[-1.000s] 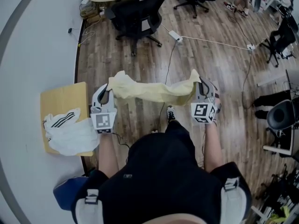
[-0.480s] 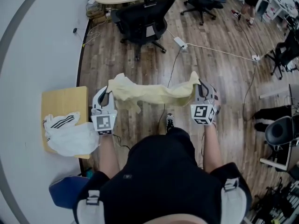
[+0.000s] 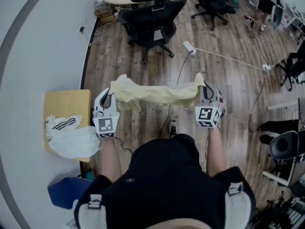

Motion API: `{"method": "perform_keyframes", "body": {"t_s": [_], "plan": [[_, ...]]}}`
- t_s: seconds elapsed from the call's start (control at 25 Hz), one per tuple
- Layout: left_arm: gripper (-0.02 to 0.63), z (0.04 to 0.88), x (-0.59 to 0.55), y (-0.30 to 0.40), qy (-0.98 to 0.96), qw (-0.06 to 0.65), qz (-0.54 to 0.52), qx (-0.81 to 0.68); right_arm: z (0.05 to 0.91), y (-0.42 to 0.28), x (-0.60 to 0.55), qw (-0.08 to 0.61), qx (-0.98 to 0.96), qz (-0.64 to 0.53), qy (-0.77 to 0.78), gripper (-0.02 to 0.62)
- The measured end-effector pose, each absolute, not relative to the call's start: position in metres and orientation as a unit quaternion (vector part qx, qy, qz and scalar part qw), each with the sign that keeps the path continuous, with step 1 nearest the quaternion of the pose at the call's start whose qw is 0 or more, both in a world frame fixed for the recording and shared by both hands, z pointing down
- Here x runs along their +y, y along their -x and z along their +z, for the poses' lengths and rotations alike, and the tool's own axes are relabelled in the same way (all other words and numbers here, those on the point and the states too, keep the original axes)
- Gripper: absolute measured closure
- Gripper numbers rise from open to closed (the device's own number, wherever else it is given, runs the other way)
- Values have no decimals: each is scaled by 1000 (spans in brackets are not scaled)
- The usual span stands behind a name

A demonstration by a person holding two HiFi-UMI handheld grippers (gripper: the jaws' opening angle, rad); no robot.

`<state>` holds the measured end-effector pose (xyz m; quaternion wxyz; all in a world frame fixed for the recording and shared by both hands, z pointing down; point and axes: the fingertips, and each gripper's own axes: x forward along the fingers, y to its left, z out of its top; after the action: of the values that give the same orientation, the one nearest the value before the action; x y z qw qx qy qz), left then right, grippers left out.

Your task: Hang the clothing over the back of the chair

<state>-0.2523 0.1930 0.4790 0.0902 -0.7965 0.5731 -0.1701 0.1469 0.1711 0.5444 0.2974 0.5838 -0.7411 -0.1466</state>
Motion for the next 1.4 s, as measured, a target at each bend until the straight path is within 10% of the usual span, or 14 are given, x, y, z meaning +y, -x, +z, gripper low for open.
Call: {"method": "perform_keyframes", "body": {"t_s": [1.4], "plan": [[597,478,129,206,742,79,-209,632,556,-188,35,255,-804,-136,-520,594]]}}
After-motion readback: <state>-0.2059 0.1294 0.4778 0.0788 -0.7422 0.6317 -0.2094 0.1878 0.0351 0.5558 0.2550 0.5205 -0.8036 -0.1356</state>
